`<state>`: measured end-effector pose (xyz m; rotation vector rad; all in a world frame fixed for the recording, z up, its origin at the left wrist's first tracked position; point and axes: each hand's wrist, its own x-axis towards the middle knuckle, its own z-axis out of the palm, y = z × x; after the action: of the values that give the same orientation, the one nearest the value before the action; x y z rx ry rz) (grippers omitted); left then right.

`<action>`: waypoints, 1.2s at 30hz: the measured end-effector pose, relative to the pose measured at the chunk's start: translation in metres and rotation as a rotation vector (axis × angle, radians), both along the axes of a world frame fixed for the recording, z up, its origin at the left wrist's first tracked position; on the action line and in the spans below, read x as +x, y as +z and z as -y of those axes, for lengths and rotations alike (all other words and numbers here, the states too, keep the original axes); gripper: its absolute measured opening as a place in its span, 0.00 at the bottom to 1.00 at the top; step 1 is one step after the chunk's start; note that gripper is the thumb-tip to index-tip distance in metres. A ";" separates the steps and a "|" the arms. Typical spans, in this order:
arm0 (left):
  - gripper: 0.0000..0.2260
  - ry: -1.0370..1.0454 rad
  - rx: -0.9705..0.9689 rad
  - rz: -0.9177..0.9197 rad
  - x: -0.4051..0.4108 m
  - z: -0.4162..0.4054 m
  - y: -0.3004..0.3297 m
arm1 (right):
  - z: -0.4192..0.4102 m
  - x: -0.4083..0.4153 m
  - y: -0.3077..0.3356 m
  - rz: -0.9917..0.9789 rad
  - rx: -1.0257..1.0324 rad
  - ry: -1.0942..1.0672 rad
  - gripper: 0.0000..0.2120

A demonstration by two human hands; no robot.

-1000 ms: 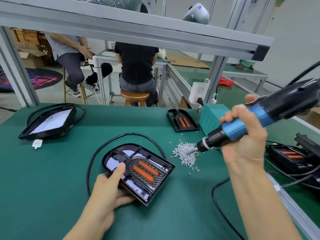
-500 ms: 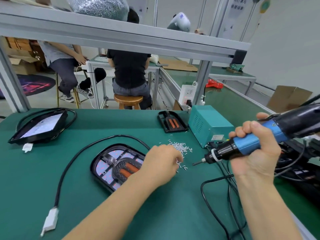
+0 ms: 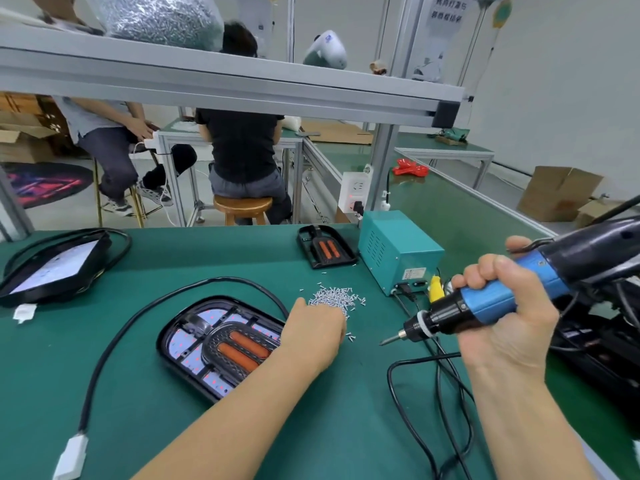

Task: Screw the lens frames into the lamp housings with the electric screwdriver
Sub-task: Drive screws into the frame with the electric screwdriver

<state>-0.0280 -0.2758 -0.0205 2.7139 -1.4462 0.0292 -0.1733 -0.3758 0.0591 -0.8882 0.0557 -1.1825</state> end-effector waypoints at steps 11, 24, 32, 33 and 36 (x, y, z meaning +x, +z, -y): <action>0.09 0.092 -0.927 -1.032 0.005 -0.066 0.036 | -0.017 0.008 0.021 0.137 0.095 0.125 0.08; 0.11 0.161 -1.250 -1.334 -0.004 -0.151 0.027 | -0.082 0.062 0.032 0.187 0.171 0.396 0.07; 0.08 0.143 -1.364 -1.360 -0.009 -0.161 0.027 | -0.098 0.072 0.032 0.150 0.133 0.405 0.07; 0.08 0.139 -1.364 -1.359 -0.009 -0.161 0.028 | -0.099 0.073 0.032 0.148 0.127 0.403 0.07; 0.06 0.132 -1.352 -1.353 -0.008 -0.162 0.028 | -0.101 0.073 0.033 0.142 0.119 0.398 0.07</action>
<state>-0.0364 -0.1135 0.0073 1.1146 -0.4198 -0.4954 -0.1000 -0.2745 0.0919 -0.6697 -0.1587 -0.8566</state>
